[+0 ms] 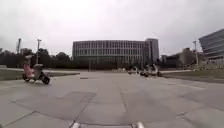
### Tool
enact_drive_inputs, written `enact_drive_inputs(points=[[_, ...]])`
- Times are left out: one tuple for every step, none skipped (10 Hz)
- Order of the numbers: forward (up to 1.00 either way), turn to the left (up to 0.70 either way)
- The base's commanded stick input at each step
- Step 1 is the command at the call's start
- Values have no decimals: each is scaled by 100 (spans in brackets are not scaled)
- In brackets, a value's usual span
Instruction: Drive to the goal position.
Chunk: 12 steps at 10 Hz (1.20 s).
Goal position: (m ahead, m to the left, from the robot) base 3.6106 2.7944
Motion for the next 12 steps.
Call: enact_drive_inputs(points=[[50,0],[50,0],[50,0],[50,0],[50,0],[50,0],[50,0],[50,0],[50,0],[50,0],[50,0],[50,0]])
